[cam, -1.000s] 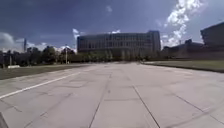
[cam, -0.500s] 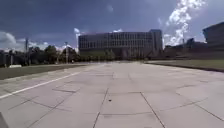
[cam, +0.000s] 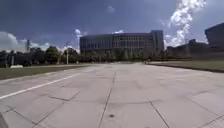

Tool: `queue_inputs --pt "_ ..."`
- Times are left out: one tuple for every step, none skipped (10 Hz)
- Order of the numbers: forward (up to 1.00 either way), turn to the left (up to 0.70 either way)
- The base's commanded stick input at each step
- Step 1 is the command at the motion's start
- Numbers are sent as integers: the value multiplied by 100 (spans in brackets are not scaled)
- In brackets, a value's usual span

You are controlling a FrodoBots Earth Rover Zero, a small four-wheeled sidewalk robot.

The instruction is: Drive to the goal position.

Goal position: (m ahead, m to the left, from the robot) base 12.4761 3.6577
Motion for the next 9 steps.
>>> queue_inputs --pt "85 -33" --pt "85 -33" --pt "85 -33" --pt "85 -33" --pt "85 -33" --pt "85 1" --pt "85 1" --pt "85 1" --pt "85 1"
